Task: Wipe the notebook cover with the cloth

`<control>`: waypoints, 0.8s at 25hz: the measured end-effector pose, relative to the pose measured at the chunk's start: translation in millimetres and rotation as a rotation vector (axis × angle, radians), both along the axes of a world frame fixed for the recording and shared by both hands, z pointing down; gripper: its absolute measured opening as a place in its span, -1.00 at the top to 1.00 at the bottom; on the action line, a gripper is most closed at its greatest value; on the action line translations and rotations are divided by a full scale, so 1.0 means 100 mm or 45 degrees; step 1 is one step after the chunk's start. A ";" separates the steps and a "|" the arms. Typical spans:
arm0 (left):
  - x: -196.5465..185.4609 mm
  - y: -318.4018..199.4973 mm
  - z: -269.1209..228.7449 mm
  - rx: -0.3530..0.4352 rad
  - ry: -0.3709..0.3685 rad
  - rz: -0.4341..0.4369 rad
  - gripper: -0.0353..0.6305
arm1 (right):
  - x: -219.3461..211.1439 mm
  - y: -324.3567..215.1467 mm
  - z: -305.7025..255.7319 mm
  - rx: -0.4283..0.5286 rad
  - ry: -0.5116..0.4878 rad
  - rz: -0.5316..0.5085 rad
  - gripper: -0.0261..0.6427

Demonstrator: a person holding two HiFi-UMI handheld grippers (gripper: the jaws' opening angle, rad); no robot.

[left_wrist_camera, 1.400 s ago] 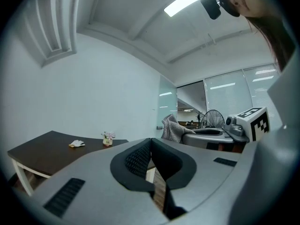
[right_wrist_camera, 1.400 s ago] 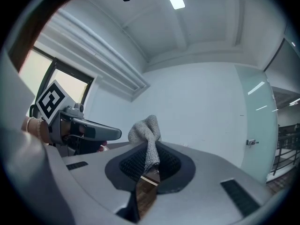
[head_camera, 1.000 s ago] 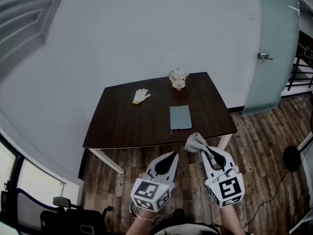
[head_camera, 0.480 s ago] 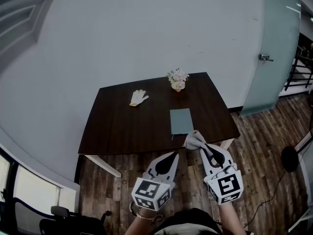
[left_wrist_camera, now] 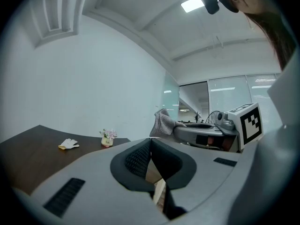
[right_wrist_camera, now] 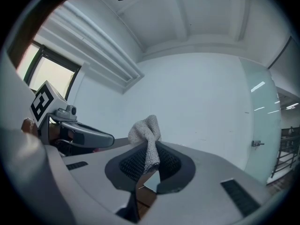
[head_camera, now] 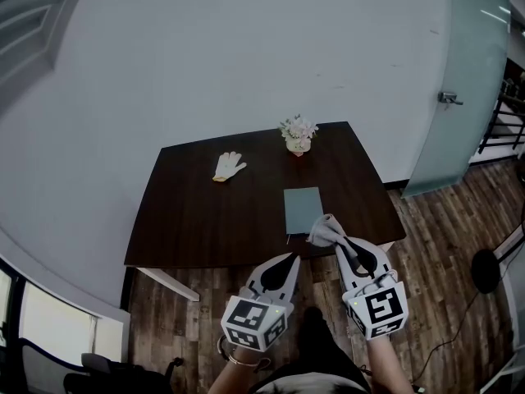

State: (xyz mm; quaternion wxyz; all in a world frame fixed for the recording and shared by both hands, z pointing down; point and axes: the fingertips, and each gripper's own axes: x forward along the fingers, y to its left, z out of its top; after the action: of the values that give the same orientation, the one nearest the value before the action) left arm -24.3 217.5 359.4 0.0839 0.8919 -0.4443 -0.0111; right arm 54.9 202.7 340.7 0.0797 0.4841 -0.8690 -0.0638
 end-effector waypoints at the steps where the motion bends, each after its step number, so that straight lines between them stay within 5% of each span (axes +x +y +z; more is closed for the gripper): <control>1: 0.01 -0.08 0.02 -0.002 0.000 -0.001 0.83 | 0.01 -0.08 0.02 -0.003 -0.003 -0.002 0.79; 20: 0.03 -1.98 0.34 -0.123 -0.017 -0.120 0.83 | 0.05 -2.06 0.18 -0.050 0.004 -0.123 0.79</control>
State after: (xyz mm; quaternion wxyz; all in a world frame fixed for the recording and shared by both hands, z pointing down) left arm -21.7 19.4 393.4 0.1234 0.8649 -0.4864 0.0122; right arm 59.8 -3.5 358.8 0.0872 0.4399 -0.8923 -0.0513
